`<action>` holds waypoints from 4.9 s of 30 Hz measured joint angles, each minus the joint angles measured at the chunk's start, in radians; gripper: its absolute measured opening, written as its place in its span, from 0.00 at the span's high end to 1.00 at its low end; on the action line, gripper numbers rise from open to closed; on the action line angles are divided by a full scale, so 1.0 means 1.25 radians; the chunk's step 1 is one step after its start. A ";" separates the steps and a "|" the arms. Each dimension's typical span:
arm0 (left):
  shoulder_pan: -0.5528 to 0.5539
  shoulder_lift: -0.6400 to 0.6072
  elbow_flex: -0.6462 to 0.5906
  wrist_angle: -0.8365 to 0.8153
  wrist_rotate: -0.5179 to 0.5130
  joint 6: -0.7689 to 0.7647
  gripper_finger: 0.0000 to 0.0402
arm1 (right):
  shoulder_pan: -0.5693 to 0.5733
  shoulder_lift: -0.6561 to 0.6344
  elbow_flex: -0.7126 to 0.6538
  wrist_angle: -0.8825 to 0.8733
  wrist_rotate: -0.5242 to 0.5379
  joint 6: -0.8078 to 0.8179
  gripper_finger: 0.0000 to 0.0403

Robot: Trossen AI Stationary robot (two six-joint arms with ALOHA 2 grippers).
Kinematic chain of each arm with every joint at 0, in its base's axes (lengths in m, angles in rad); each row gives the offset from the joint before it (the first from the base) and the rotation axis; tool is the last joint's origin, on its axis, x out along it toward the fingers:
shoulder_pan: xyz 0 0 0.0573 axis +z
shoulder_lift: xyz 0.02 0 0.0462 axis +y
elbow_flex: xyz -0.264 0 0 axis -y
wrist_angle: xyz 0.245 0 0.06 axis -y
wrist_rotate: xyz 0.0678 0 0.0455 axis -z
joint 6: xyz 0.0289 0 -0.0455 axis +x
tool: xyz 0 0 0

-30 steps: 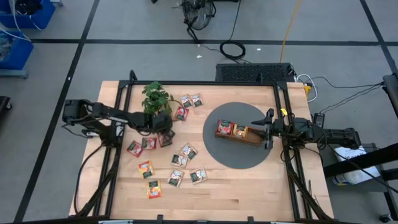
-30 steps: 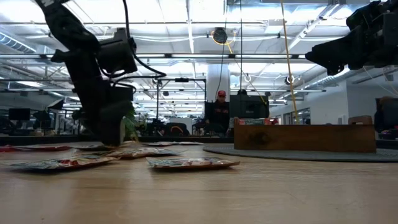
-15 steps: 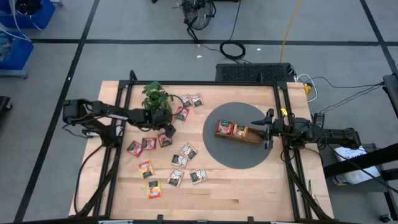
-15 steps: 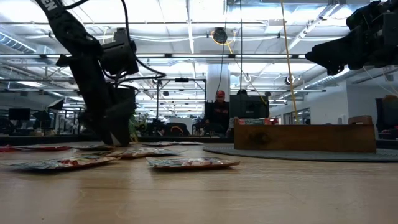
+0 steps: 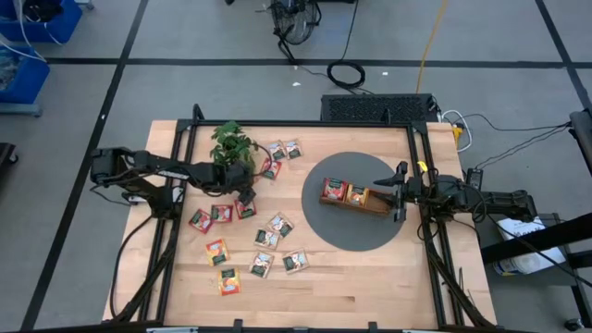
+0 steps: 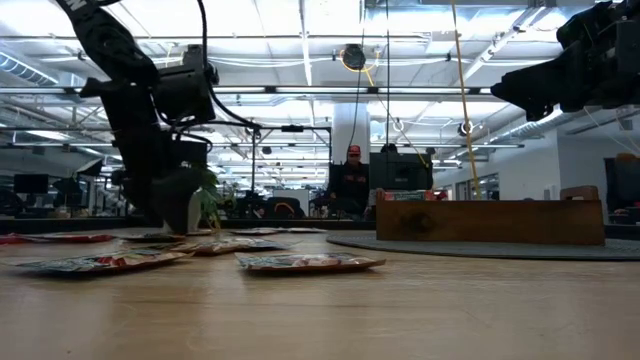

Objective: Pick & Place Tea
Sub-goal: Put the yellow tea bag into the middle section of the wooden organizer

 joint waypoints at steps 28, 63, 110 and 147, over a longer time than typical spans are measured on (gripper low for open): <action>-0.004 -0.001 -0.081 0.166 0.047 0.085 0.94 | 0.000 0.000 0.000 0.000 0.000 0.000 0.63; -0.162 -0.057 0.090 -0.076 0.072 0.257 0.45 | 0.000 0.000 0.000 0.000 0.000 0.000 0.63; -0.120 0.028 -0.004 0.143 0.203 0.251 0.19 | 0.000 0.000 0.000 0.000 0.000 0.000 0.63; -0.162 -0.037 0.126 0.186 0.106 0.325 0.99 | 0.000 0.000 0.000 0.000 0.000 0.000 0.63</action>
